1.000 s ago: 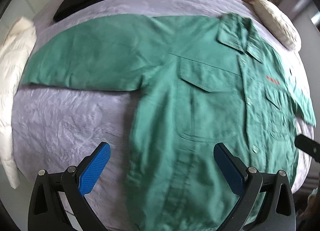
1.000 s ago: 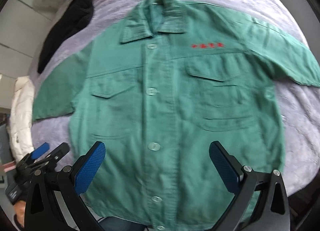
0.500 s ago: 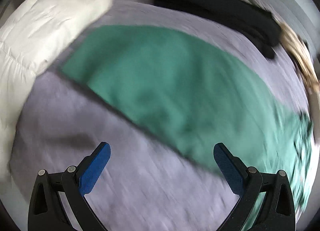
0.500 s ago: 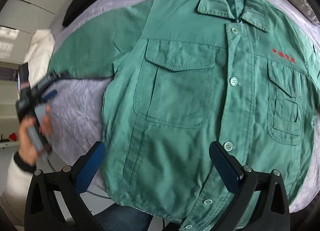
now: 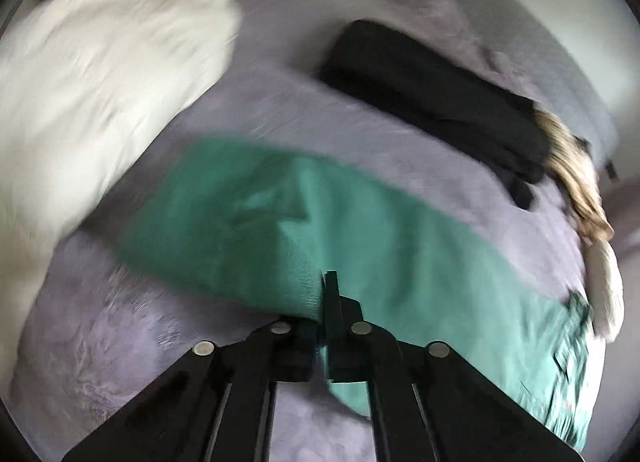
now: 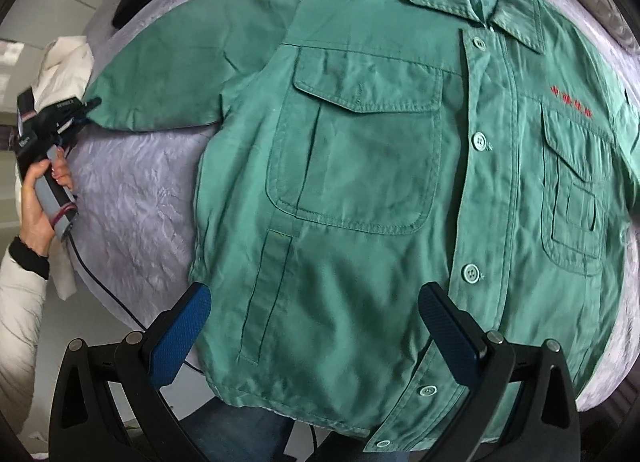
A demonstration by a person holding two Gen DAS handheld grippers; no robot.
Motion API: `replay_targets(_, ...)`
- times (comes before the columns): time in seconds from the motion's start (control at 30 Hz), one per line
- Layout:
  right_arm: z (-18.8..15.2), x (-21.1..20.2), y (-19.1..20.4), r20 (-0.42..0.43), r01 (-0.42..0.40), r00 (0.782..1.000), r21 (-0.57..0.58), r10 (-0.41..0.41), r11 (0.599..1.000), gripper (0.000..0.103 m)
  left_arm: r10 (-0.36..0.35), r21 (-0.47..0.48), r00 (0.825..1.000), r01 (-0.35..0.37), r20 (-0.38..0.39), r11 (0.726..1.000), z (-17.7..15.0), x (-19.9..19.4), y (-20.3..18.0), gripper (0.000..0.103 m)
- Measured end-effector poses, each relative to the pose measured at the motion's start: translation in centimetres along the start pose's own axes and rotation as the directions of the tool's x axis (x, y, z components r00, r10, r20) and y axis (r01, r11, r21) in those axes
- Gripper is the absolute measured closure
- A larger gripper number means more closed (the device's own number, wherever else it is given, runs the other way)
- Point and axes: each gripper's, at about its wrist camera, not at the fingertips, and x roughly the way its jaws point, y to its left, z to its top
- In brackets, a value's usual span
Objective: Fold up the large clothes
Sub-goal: 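Grasp the green shirt sleeve with the left gripper and fold it across the front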
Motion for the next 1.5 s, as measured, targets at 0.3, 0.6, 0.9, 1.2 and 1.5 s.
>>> replay_targets(0.3,-1.2,-2.3,-3.1,0.091,-0.029,0.995,0.007,0.028,1.000,0.000,-0.298,0.409,0.954,0.261,0.029,0.875,-2.5,-6.3,-18.5,0.100)
replay_targets(0.6,-3.3,-5.4,-15.4,0.178,-0.088,0.983,0.213,0.049,0.973,0.000,-0.351,0.599,0.902,0.429,-0.250,0.676,-15.7,-2.2,-37.6,0.100)
replay_targets(0.9,-5.2,-4.9,-25.1,0.165,-0.112,0.985,0.330,0.060,0.937,0.000,-0.039,0.754,0.965,0.228,-0.261,0.616,-24.8,3.4,-42.3,0.099)
replay_targets(1.2,0.5,-5.3,-21.7,0.236,-0.023,0.972,0.154,-0.014,0.988,0.000,0.019,0.718,0.982,0.126,-0.190,0.685,-21.3,0.7,-35.1,0.099)
replay_targets(1.5,9.2,-4.9,-12.4,0.346,0.043,0.937,0.043,-0.055,0.998,0.000,0.127,0.747,0.975,0.055,-0.184,0.662,-21.5,1.2,-30.4,0.099)
